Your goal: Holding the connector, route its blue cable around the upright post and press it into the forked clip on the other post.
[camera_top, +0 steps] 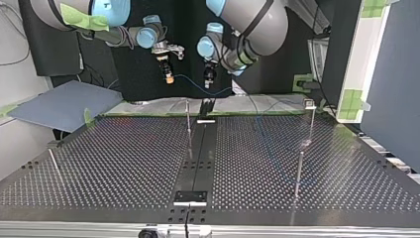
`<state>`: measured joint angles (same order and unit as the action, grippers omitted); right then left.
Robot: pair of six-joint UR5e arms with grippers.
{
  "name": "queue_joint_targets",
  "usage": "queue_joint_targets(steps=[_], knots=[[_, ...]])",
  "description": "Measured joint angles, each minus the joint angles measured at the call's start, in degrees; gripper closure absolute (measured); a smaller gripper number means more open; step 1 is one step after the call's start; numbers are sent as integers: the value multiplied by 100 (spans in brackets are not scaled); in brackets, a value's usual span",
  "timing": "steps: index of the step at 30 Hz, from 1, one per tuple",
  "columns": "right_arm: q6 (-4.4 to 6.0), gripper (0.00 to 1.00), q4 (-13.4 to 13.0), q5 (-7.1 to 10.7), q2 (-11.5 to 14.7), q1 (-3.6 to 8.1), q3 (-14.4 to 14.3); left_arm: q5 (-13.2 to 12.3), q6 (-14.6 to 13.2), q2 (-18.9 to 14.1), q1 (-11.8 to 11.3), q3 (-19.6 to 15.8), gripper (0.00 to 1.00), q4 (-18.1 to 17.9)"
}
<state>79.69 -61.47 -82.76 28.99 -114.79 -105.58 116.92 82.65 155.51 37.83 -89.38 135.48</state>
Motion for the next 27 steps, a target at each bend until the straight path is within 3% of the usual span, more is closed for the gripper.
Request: queue_joint_targets(steps=[10, 14, 18, 24, 27], knots=[[82, 100, 82, -314, -1, 107, 98, 197, 46, 95, 46, 88, 0, 204], [90, 100, 160, -361, -1, 135, 152, 220, 48, 54, 108, 87, 0, 203], [69, 100, 251, -325, -1, 136, 202, 180, 53, -3, 174, 85, 0, 153], [11, 100, 388, -95, -1, 68, 286, 35, 83, -159, 233, -38, 0, -50], [-72, 100, 495, 15, -1, 13, 345, -87, 149, -299, 227, -175, 0, -193]])
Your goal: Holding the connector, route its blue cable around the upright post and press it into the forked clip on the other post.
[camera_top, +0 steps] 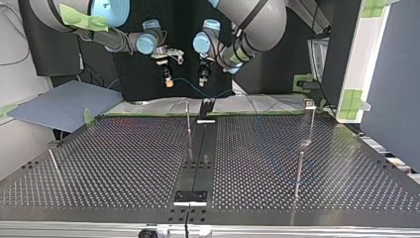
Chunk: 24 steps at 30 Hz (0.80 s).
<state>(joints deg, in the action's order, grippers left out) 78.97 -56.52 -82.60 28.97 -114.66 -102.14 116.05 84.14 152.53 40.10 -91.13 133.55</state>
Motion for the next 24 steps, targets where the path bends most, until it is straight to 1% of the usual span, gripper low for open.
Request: queue_joint_targets(steps=[2, 5, 7, 11, 18, 21, 24], knots=[[-74, 100, 76, 65, -3, -51, 35, -33, 15, -86, 10, -88, 0, -90], [-130, 100, 134, 104, -4, -101, 61, 15, 4, -236, 20, -238, 0, -240], [-141, 100, 149, 92, -3, -111, 73, 38, -9, -319, 18, -356, 0, -357], [-148, 100, 151, 56, -4, -123, 79, 16, -19, -376, 9, -567, 0, -568], [-174, 100, 149, 73, -3, -167, 90, -148, -85, -386, -42, -882, 0, -887], [-193, 100, 144, 86, -6, -189, 90, -172, -114, -387, -69, -943, 0, -1019], [-226, 100, 141, 152, -5, -227, 91, -204, -132, -383, -82, -910, 0, -1146]])
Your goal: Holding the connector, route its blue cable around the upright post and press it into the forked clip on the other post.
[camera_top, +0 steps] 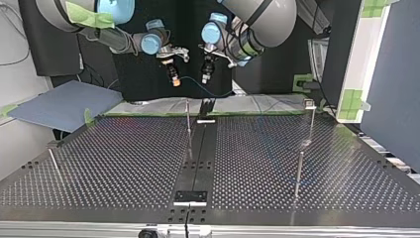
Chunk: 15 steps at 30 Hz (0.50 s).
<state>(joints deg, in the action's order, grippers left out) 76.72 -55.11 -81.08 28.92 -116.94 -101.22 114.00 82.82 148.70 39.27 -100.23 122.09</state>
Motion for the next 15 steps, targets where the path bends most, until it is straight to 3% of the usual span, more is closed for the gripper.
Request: queue_joint_targets(steps=[7, 15], knots=[[-75, 100, -6, 157, 1, -90, 0, -153, -4, 18, -3, 257, 0, 29], [-88, 100, -10, 131, 4, -85, 1, -187, 50, 22, -105, 426, 0, 387]])
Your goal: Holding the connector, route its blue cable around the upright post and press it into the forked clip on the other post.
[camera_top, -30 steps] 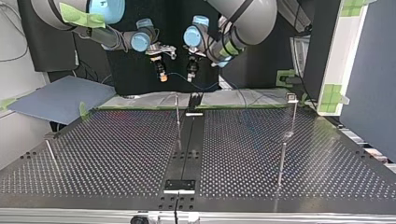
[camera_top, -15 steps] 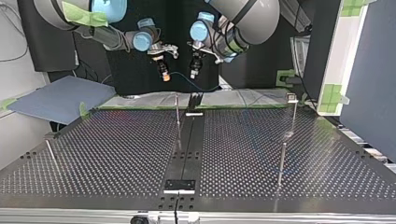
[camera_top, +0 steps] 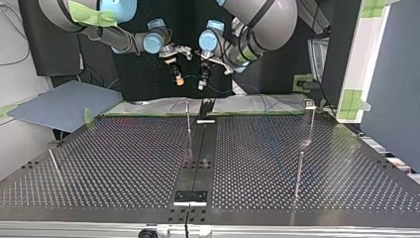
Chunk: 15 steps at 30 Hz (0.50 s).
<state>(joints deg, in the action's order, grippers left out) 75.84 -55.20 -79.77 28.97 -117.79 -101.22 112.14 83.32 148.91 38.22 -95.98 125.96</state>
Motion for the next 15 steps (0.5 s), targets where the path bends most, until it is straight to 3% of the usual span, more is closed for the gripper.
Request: queue_joint_targets(steps=[7, 15], knots=[[2, 100, -24, -187, 0, 38, 0, 54, -47, 0, -91, 3, 0, 338], [3, 100, -114, -190, -1, 41, 0, 91, -50, 8, -173, 118, 0, 615]])
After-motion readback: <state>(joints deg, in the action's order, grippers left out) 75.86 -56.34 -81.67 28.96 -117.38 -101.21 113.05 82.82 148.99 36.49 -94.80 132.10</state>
